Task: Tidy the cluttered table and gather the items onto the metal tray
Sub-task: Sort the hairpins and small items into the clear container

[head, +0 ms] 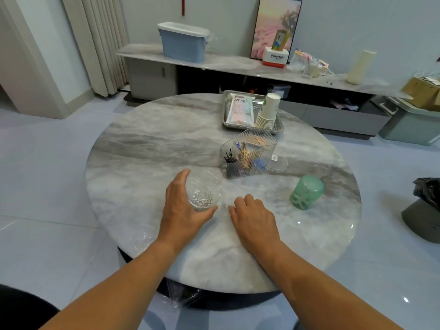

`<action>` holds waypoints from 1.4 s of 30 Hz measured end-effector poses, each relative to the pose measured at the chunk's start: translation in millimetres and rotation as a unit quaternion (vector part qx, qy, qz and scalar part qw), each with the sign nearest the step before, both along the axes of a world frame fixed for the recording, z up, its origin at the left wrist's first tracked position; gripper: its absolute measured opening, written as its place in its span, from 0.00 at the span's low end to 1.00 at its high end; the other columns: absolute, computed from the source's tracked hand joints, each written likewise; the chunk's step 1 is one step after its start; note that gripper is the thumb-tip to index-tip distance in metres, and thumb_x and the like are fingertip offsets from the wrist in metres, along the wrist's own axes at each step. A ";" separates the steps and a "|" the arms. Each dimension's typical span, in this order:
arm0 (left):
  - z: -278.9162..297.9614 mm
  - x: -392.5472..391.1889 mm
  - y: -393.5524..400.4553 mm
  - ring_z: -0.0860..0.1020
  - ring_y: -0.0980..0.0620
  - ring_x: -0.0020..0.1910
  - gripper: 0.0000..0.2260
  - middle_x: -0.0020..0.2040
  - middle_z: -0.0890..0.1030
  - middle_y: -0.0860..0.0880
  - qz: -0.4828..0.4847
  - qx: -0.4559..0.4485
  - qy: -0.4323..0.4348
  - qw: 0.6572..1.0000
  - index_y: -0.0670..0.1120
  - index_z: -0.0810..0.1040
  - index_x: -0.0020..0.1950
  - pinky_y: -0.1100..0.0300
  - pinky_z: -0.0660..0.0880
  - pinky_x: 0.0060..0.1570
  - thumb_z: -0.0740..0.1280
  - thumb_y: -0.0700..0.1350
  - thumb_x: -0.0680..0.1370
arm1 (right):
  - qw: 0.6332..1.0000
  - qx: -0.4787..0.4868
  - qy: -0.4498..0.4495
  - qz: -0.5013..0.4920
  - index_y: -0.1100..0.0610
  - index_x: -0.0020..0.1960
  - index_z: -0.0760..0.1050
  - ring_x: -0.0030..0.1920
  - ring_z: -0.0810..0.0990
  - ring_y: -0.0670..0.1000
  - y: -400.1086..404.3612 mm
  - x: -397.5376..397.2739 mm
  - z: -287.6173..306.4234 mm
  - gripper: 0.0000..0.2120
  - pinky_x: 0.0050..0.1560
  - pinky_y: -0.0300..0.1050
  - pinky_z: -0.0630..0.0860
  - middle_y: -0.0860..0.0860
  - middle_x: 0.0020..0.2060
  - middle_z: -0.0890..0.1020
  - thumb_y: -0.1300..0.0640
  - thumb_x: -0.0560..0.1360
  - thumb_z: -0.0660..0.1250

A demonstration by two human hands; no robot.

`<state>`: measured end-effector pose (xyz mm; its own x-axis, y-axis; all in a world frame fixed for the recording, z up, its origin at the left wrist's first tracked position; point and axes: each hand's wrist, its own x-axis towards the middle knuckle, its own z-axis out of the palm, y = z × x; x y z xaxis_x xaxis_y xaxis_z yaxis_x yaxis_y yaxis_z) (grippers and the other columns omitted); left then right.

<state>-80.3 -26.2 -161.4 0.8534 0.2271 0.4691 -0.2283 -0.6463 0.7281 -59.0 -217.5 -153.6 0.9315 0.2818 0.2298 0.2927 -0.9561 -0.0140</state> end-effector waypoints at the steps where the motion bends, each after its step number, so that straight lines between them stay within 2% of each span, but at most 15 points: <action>1: 0.1 -0.7 -0.6 0.64 0.51 0.73 0.50 0.74 0.66 0.50 -0.006 0.015 -0.009 1.000 0.46 0.59 0.78 0.74 0.57 0.70 0.84 0.52 0.64 | 1.000 -0.012 0.018 -0.003 0.55 0.54 0.73 0.47 0.78 0.59 0.6 0.6 0.3 0.17 0.36 0.50 0.66 0.53 0.50 0.77 0.43 0.85 0.53; 5: 1.0 -1.6 -2.0 0.66 0.47 0.74 0.49 0.75 0.67 0.47 -0.020 0.064 -0.045 0.997 0.44 0.60 0.78 0.60 0.63 0.73 0.83 0.52 0.65 | 0.998 -0.036 0.052 0.002 0.54 0.55 0.73 0.49 0.82 0.61 1.4 7.9 4.3 0.21 0.40 0.50 0.68 0.54 0.50 0.81 0.42 0.86 0.48; 7: 1.3 -1.7 -2.1 0.65 0.47 0.75 0.48 0.76 0.66 0.46 -0.024 0.077 -0.047 0.996 0.44 0.60 0.78 0.57 0.63 0.74 0.82 0.52 0.66 | 0.996 0.013 0.084 -0.018 0.55 0.51 0.74 0.50 0.81 0.62 1.9 15.1 15.9 0.22 0.44 0.52 0.71 0.55 0.49 0.82 0.41 0.85 0.49; 10: 2.7 -1.4 -3.2 0.65 0.47 0.75 0.47 0.76 0.66 0.47 -0.022 0.084 -0.044 0.995 0.44 0.59 0.78 0.55 0.64 0.74 0.81 0.54 0.67 | 0.973 0.209 0.069 -0.067 0.53 0.40 0.70 0.45 0.79 0.61 10.9 24.0 40.8 0.21 0.41 0.50 0.66 0.54 0.40 0.81 0.42 0.85 0.53; 13: 3.2 -2.1 -4.0 0.65 0.48 0.75 0.48 0.76 0.67 0.47 -0.024 0.078 -0.034 0.996 0.45 0.59 0.79 0.58 0.63 0.74 0.81 0.55 0.67 | 0.904 0.425 0.011 -0.041 0.53 0.32 0.65 0.32 0.71 0.50 39.4 33.9 66.5 0.24 0.35 0.49 0.62 0.48 0.27 0.72 0.44 0.84 0.57; 15: 4.4 -3.8 -4.1 0.65 0.48 0.75 0.48 0.76 0.66 0.47 -0.031 0.073 -0.017 0.997 0.44 0.59 0.79 0.60 0.61 0.74 0.80 0.56 0.67 | 0.872 0.490 -0.013 0.001 0.52 0.31 0.62 0.28 0.65 0.46 62.2 36.4 78.3 0.25 0.32 0.46 0.61 0.47 0.25 0.67 0.47 0.85 0.59; 18: 6.1 -5.4 -4.1 0.64 0.50 0.74 0.48 0.76 0.66 0.47 -0.031 0.067 0.011 0.997 0.43 0.60 0.79 0.64 0.59 0.73 0.80 0.56 0.67 | 0.880 0.469 0.013 0.067 0.54 0.33 0.65 0.30 0.67 0.46 84.7 34.5 80.8 0.23 0.35 0.44 0.61 0.46 0.27 0.68 0.49 0.85 0.59; 21: 6.6 -4.8 -2.7 0.64 0.51 0.74 0.48 0.75 0.67 0.47 -0.028 0.052 0.026 0.998 0.43 0.60 0.79 0.71 0.56 0.71 0.81 0.54 0.67 | 0.902 0.415 0.048 0.113 0.60 0.37 0.73 0.36 0.74 0.50 85.6 32.9 71.1 0.22 0.42 0.46 0.67 0.51 0.33 0.76 0.50 0.86 0.58; 23: 7.1 -4.3 -2.9 0.64 0.52 0.74 0.48 0.75 0.67 0.48 -0.028 0.046 0.034 0.998 0.44 0.59 0.79 0.72 0.56 0.70 0.80 0.56 0.67 | 0.907 0.400 0.059 0.120 0.60 0.40 0.79 0.40 0.78 0.49 77.3 32.4 67.6 0.22 0.45 0.46 0.71 0.51 0.37 0.81 0.49 0.86 0.58; 26: 6.0 -3.0 -3.6 0.64 0.52 0.73 0.49 0.75 0.67 0.48 -0.017 0.036 0.031 0.999 0.44 0.59 0.79 0.73 0.56 0.69 0.79 0.60 0.66 | 0.884 0.458 0.041 0.087 0.55 0.43 0.83 0.42 0.81 0.43 55.2 30.8 65.2 0.21 0.47 0.39 0.74 0.46 0.39 0.84 0.46 0.85 0.58; 29: 5.4 -1.3 -4.1 0.65 0.52 0.73 0.50 0.74 0.68 0.49 0.007 0.027 0.027 0.999 0.45 0.59 0.79 0.71 0.57 0.70 0.81 0.59 0.65 | 0.860 0.509 0.035 0.009 0.50 0.47 0.85 0.49 0.82 0.41 16.4 33.1 57.7 0.20 0.51 0.38 0.75 0.43 0.44 0.86 0.45 0.85 0.57; 33: 3.5 0.1 -3.8 0.64 0.51 0.73 0.49 0.75 0.67 0.50 0.040 0.008 0.029 0.999 0.48 0.57 0.79 0.64 0.62 0.69 0.80 0.60 0.66 | 0.916 0.368 0.157 0.002 0.49 0.64 0.81 0.65 0.77 0.44 -42.4 17.6 27.6 0.17 0.63 0.35 0.68 0.42 0.60 0.81 0.50 0.86 0.55; 36: 2.1 2.9 -3.9 0.65 0.50 0.72 0.49 0.74 0.67 0.49 0.064 -0.007 0.031 0.997 0.48 0.57 0.78 0.59 0.66 0.68 0.80 0.60 0.65 | 0.945 0.266 0.181 0.063 0.52 0.74 0.73 0.76 0.66 0.43 -51.3 6.9 11.0 0.19 0.77 0.37 0.53 0.45 0.73 0.73 0.53 0.87 0.54; 39: -0.5 4.1 -3.0 0.65 0.50 0.72 0.50 0.74 0.68 0.50 0.076 -0.022 0.038 0.996 0.49 0.58 0.78 0.58 0.66 0.67 0.81 0.59 0.65 | 0.947 0.222 0.180 0.144 0.53 0.76 0.71 0.77 0.63 0.44 -28.7 -6.0 6.9 0.20 0.76 0.30 0.46 0.46 0.76 0.70 0.52 0.86 0.55; 42: -2.0 4.5 -1.8 0.65 0.50 0.73 0.50 0.74 0.68 0.50 0.082 -0.037 0.041 0.995 0.50 0.58 0.78 0.57 0.66 0.68 0.81 0.59 0.64 | 0.943 0.207 0.153 0.211 0.53 0.72 0.75 0.75 0.65 0.41 -5.5 -20.7 3.7 0.20 0.75 0.29 0.50 0.44 0.73 0.73 0.49 0.85 0.55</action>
